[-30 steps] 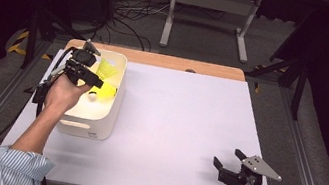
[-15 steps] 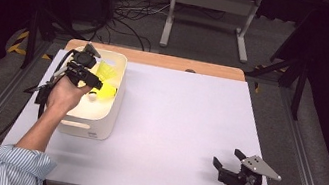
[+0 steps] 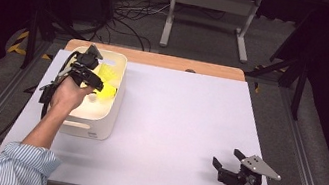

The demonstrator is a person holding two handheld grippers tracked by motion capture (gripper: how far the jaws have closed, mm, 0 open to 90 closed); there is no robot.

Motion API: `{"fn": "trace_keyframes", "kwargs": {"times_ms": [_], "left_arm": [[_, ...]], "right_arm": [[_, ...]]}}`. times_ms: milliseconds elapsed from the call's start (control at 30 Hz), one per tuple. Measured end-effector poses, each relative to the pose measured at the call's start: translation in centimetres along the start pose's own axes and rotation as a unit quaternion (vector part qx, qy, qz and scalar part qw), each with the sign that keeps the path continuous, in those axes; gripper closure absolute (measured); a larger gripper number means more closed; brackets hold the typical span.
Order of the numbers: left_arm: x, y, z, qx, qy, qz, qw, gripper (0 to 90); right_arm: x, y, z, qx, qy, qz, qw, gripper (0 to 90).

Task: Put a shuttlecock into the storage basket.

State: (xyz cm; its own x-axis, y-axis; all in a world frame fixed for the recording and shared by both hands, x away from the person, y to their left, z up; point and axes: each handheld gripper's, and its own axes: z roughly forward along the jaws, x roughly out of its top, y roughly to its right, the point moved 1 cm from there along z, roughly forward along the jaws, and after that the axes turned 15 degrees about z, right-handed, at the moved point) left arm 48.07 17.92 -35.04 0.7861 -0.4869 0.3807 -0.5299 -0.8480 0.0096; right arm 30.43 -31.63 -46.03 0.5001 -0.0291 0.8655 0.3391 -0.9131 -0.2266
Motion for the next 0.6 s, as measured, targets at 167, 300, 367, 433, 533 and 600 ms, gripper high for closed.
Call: {"fn": "trace_keyframes", "kwargs": {"times_ms": [167,300,367,433,533,600], "left_arm": [[0.11,-0.31,0.39,-0.007,-0.009,-0.006,0.9999,62.1],[0.18,-0.51,0.69,-0.008,-0.013,-0.011,0.9998,62.1],[0.22,-0.54,0.79,-0.007,-0.015,-0.013,0.9998,62.1],[0.25,-0.62,0.86,-0.007,-0.016,-0.014,0.9997,62.1],[0.26,-0.7,0.97,-0.006,-0.017,-0.016,0.9997,61.9],[0.26,-0.72,1.02,-0.005,-0.018,-0.016,0.9997,61.7]], "right_arm": [[0.0,0.0,0.0,0.0,0.0,0.0,1.0,15.2],[0.01,0.02,0.0,0.001,0.0,-0.001,1.0,15.1],[0.0,0.02,0.0,0.001,0.0,0.0,1.0,15.1],[0.0,0.02,0.0,0.002,-0.001,0.001,1.0,15.2],[0.0,0.0,0.01,0.003,-0.001,0.001,1.0,15.1],[0.0,0.0,0.01,0.003,-0.001,0.001,1.0,15.1]]}}
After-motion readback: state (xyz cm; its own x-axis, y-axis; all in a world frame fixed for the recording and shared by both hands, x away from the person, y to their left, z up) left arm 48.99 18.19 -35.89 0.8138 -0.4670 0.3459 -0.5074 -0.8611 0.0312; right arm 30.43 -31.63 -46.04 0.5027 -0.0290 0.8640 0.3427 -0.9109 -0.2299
